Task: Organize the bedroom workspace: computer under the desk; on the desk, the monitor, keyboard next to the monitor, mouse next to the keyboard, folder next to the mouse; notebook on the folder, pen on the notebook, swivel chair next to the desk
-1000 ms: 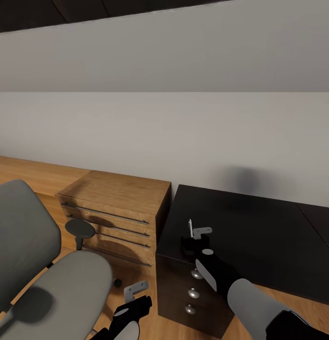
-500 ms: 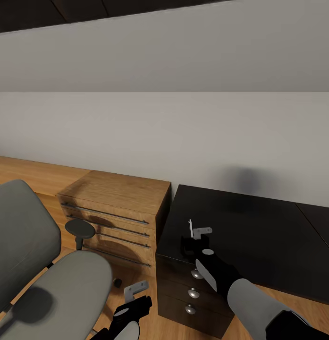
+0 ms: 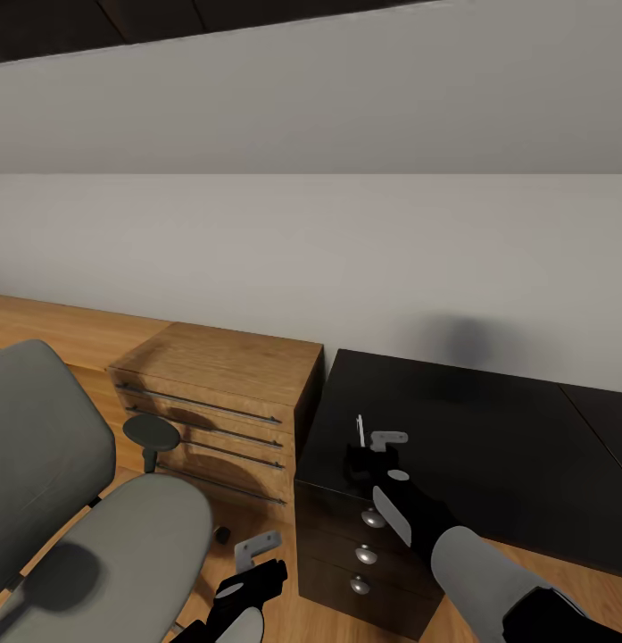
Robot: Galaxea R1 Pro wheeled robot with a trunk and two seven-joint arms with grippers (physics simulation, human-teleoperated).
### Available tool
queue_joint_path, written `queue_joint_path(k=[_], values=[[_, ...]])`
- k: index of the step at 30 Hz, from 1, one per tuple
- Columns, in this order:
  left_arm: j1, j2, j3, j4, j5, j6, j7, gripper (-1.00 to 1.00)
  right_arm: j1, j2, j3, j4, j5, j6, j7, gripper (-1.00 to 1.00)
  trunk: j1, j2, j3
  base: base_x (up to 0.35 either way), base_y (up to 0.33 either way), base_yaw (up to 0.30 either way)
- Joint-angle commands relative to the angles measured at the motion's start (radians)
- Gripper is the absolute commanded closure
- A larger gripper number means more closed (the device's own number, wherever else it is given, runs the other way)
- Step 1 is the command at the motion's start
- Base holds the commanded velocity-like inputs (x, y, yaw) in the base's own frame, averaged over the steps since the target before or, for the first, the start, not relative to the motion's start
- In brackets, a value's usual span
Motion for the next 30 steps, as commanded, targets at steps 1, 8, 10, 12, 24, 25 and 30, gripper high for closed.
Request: queue_joint_path(k=[1, 8, 10, 12, 24, 25, 30], values=[[-0.001, 0.001, -0.002, -0.002, 0.002, 0.005, 0.006, -1.0, -0.001, -0.001, 0.005, 0.028, -0.02, 0.002, -0.008, -1.0, 0.0, 0.0, -0.001, 0.0, 0.0, 0.0], [-0.001, 0.001, -0.002, -0.002, 0.002, 0.005, 0.006, -1.0, -0.001, 0.001, 0.005, 0.028, -0.021, 0.002, -0.009, -1.0, 0.0, 0.0, -0.001, 0.0, 0.0, 0.0], [-0.001, 0.001, -0.002, -0.002, 0.002, 0.005, 0.006, -1.0, -0.001, 0.001, 0.005, 0.028, -0.021, 0.002, -0.009, -1.0, 0.0, 0.0, -0.001, 0.0, 0.0, 0.0], [-0.001, 0.001, -0.002, -0.002, 0.002, 0.005, 0.006, -1.0, -0.001, 0.002, 0.005, 0.027, -0.021, 0.002, -0.009, -1.0, 0.0, 0.0, -0.001, 0.0, 0.0, 0.0], [-0.001, -0.001, -0.004, 0.0, 0.004, 0.005, 0.006, -1.0, -0.001, 0.002, 0.005, 0.026, -0.021, 0.002, -0.009, 1.0, 0.0, 0.0, -0.001, 0.0, 0.0, 0.0], [-0.001, 0.0, -0.005, 0.0, 0.004, 0.005, 0.006, -1.0, -0.001, 0.002, 0.005, 0.026, -0.021, 0.002, -0.009, 1.0, 0.0, 0.0, -0.001, 0.0, 0.0, 0.0], [-0.001, 0.0, -0.008, 0.0, 0.005, 0.005, 0.006, -1.0, -0.001, 0.003, 0.005, 0.024, -0.021, 0.003, -0.01, 1.0, 0.0, 0.0, -0.001, 0.0, 0.0, 0.0]])
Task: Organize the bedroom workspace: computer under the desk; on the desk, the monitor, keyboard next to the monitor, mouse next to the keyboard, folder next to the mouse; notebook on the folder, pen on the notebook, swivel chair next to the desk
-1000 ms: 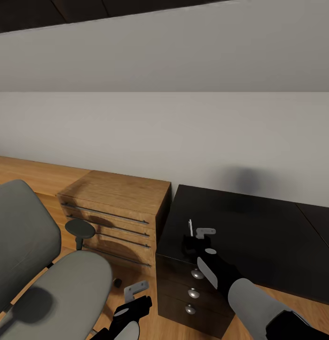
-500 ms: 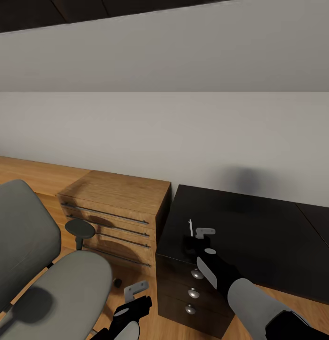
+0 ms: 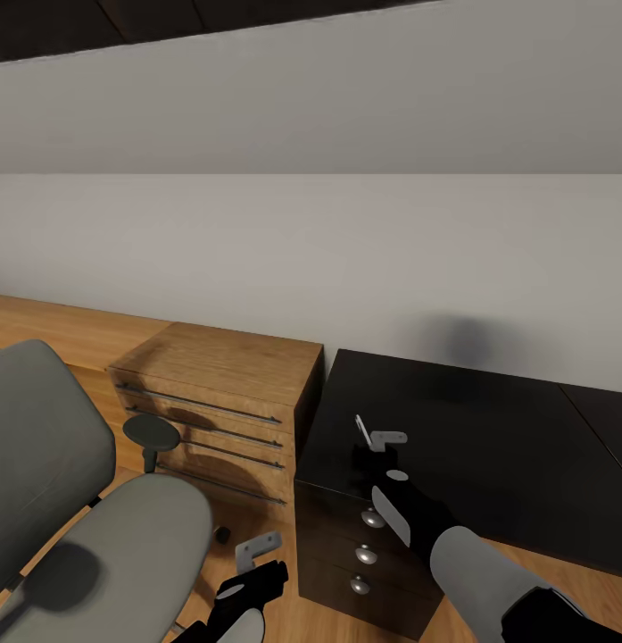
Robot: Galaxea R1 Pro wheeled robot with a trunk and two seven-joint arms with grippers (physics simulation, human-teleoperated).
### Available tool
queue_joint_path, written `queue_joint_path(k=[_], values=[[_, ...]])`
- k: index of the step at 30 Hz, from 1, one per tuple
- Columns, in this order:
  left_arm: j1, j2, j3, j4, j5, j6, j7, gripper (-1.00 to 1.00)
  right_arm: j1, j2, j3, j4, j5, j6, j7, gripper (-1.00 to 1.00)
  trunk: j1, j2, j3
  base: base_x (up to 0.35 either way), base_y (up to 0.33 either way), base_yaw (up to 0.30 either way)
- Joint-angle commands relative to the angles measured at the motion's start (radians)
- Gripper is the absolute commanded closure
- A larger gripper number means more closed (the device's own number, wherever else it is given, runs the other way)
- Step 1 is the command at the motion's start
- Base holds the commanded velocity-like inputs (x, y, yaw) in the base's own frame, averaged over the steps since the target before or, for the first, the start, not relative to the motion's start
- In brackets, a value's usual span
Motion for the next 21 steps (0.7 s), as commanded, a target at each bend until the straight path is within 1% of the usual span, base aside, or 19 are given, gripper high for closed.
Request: queue_joint_path(k=[1, 12, 16, 17, 19, 21], values=[[-0.001, 0.001, -0.003, -0.002, 0.002, 0.005, 0.006, -1.0, 0.0, -0.001, 0.006, 0.022, -0.028, 0.003, -0.007, 1.0, 0.0, 0.0, -0.001, 0.0, 0.0, 0.0], [-0.001, 0.0, -0.003, -0.002, 0.002, 0.005, 0.006, -1.0, 0.0, 0.001, 0.008, 0.01, -0.028, 0.015, -0.012, 1.0, 0.0, 0.0, -0.001, 0.0, 0.0, 0.0], [-0.001, 0.0, -0.003, -0.001, 0.003, 0.005, 0.006, -1.0, 0.0, 0.001, 0.008, -0.013, -0.028, 0.064, -0.013, 1.0, 0.0, 0.0, -0.001, 0.0, 0.0, 0.0], [-0.001, 0.0, -0.004, -0.001, 0.003, 0.005, 0.006, -1.0, 0.0, 0.001, 0.007, -0.024, -0.028, 0.091, -0.014, 1.0, 0.0, 0.0, -0.001, 0.0, 0.0, 0.0], [-0.001, -0.001, -0.004, 0.0, 0.003, 0.005, 0.005, -1.0, 0.0, 0.002, 0.007, -0.033, -0.028, 0.116, -0.016, 1.0, 0.0, 0.0, -0.001, 0.0, 0.0, 0.0], [-0.001, -0.001, -0.004, 0.0, 0.003, 0.004, 0.005, -1.0, 0.0, 0.003, 0.007, -0.035, -0.028, 0.121, -0.017, 1.0, 0.0, 0.0, -0.001, 0.0, 0.0, 0.0]])
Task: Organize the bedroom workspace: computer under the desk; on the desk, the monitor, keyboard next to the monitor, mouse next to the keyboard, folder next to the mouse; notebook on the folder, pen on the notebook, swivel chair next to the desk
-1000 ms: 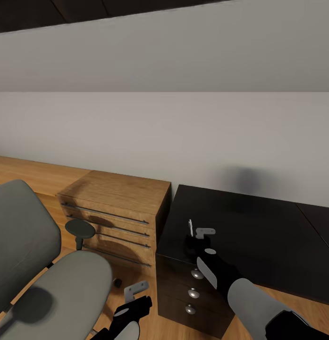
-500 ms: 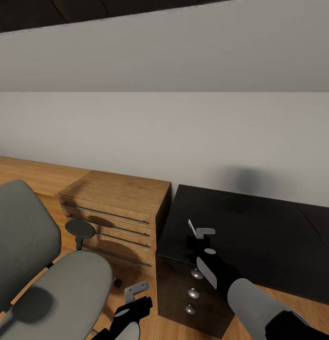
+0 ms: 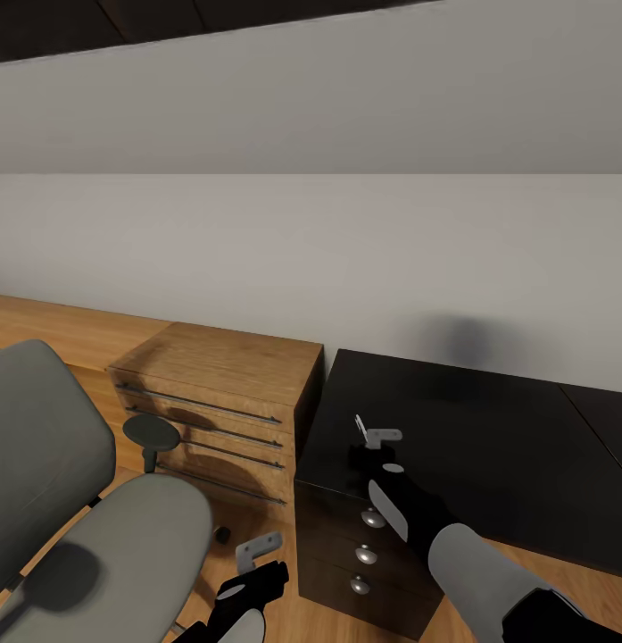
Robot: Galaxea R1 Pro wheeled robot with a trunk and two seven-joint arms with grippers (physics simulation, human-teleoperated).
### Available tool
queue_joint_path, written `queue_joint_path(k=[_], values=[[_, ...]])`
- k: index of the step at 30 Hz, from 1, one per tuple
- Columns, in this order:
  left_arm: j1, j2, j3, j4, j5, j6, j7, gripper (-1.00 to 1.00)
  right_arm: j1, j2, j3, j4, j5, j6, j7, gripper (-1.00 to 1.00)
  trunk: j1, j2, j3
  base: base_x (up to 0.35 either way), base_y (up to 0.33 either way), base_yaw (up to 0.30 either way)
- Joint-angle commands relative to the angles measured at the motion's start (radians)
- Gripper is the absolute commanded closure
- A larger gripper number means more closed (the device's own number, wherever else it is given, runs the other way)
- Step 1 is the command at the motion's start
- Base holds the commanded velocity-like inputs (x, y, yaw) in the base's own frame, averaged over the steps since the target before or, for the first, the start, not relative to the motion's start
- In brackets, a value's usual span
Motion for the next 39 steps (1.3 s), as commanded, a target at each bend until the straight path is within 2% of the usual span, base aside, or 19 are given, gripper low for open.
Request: queue_joint_path(k=[1, 12, 23, 31, 39], values=[[-0.001, 0.001, -0.002, -0.002, 0.002, 0.004, 0.007, -1.0, 0.0, -0.001, 0.006, 0.019, -0.028, 0.01, -0.009, 1.0, 0.0, 0.0, -0.001, 0.0, 0.0, 0.0], [-0.001, 0.002, -0.003, -0.002, 0.0, 0.004, 0.007, -1.0, 0.0, 0.0, 0.004, 0.002, -0.03, 0.066, -0.01, 1.0, 0.0, 0.0, -0.001, 0.0, 0.0, 0.0], [-0.001, 0.002, -0.003, -0.002, 0.0, 0.004, 0.007, -1.0, 0.0, -0.003, 0.003, -0.048, -0.087, 0.144, -0.052, 1.0, 0.0, 0.0, -0.001, 0.0, 0.0, 0.0], [-0.001, 0.002, -0.003, -0.002, 0.0, 0.004, 0.007, -1.0, 0.0, -0.004, 0.002, -0.054, -0.092, 0.175, -0.058, 1.0, 0.0, 0.0, -0.001, 0.0, 0.0, 0.0], [-0.001, 0.001, -0.003, -0.002, 0.001, 0.004, 0.007, -1.0, 0.0, -0.002, 0.003, -0.057, -0.094, 0.207, -0.094, 1.0, 0.0, 0.0, -0.001, 0.0, 0.0, 0.0]])
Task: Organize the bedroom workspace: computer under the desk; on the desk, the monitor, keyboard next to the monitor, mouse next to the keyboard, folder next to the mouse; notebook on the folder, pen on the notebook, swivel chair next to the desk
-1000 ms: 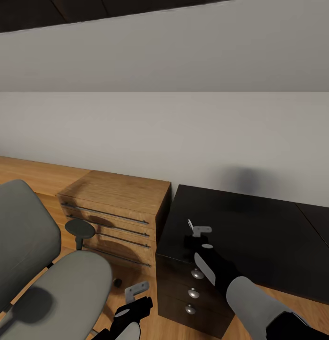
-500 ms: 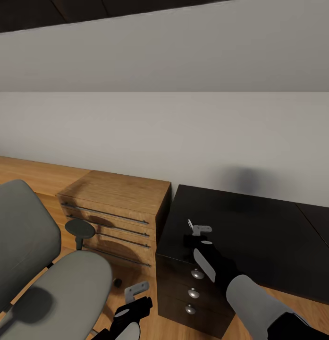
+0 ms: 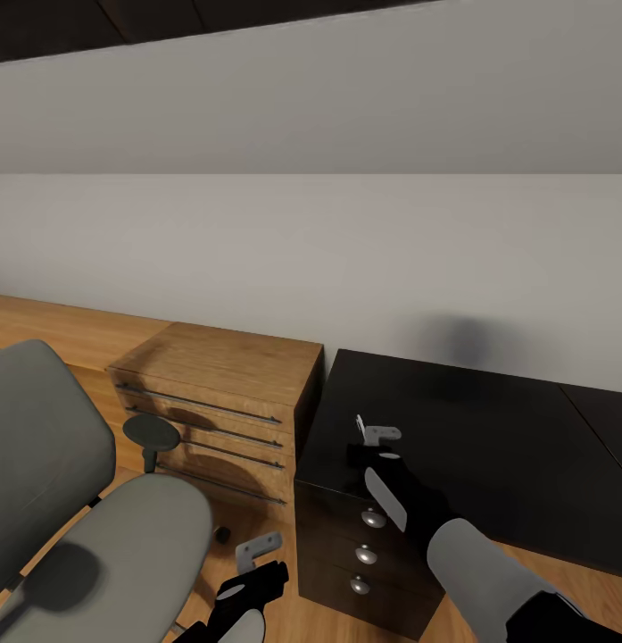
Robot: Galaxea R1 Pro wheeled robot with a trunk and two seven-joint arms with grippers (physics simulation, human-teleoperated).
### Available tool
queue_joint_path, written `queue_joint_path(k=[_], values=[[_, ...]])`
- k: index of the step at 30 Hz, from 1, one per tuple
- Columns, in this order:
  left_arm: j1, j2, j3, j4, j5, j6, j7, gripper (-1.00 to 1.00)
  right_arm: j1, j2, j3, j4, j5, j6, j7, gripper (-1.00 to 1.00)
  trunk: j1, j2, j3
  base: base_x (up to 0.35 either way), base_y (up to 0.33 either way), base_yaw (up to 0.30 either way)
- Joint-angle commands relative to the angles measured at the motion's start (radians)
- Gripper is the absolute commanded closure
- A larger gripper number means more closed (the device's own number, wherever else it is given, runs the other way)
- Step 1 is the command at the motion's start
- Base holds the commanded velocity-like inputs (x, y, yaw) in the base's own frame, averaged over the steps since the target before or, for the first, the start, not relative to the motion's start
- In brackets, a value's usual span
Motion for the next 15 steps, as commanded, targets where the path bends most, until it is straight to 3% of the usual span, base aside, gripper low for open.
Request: queue_joint_path(k=[1, 15], values=[[-0.001, 0.001, -0.003, -0.002, 0.002, 0.005, 0.006, -1.0, 0.0, -0.001, 0.005, 0.041, -0.028, 0.006, -0.01, 1.0, 0.0, 0.0, -0.001, 0.0, 0.0, 0.0], [-0.001, 0.0, -0.003, -0.002, 0.003, 0.005, 0.006, -1.0, 0.0, -0.001, 0.004, 0.02, -0.03, 0.041, -0.023, 1.0, 0.0, 0.0, -0.001, 0.0, 0.0, 0.0]])
